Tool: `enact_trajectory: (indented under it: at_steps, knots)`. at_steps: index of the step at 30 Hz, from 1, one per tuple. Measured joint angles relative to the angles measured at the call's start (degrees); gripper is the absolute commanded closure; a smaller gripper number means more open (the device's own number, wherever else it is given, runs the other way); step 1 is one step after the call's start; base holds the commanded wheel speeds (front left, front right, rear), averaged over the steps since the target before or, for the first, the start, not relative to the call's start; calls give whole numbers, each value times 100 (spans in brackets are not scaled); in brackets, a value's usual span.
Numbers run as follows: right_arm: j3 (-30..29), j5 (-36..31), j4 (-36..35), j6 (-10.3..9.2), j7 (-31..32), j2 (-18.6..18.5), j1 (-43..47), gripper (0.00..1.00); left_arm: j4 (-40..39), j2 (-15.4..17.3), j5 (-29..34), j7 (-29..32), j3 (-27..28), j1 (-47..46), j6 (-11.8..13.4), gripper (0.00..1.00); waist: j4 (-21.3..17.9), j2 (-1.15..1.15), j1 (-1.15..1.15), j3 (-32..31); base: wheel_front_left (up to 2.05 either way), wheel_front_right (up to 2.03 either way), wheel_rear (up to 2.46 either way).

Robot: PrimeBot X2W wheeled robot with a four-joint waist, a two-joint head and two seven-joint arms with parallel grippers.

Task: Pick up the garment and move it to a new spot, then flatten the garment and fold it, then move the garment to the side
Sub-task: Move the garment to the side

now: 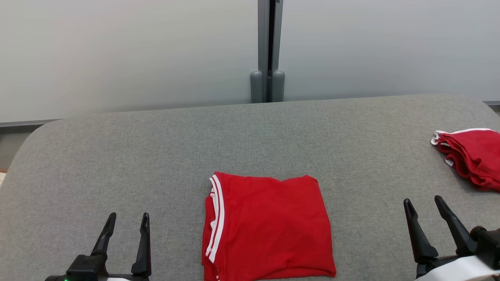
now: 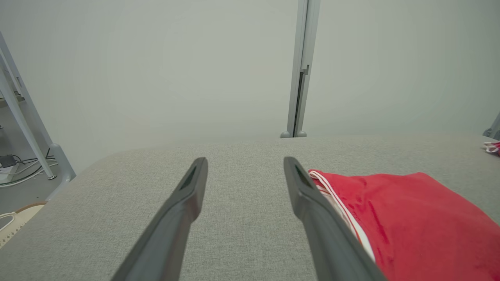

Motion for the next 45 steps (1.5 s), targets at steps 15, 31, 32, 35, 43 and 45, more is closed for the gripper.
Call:
enact_trajectory:
  at_steps: [15,31,32,35,43,45]
  knots:
    - [-36,-3,7,0,73,16,1,0,-70,2,-12,26,-48,12,114,0,17,0,0,-21,0,0,0]
    - [-78,3,290,0,135,-21,34,0,-44,3,-29,-22,-141,-165,172,0,383,0,0,0,0,0,0]
    - [-82,13,388,-1,143,-11,36,0,-42,-5,-27,-25,-160,-221,171,0,451,0,0,4,0,0,0]
    - [-33,57,757,0,131,27,4,0,-35,-37,-25,-65,-221,-364,162,0,690,0,0,18,0,0,0]
    - [230,140,2247,0,-4,127,-645,0,60,-162,-30,-204,-383,-776,77,0,1393,0,0,168,0,0,0]
    - [304,193,2661,0,-55,168,-848,0,94,-177,-46,-240,-383,-831,51,0,1529,0,0,237,0,0,0]
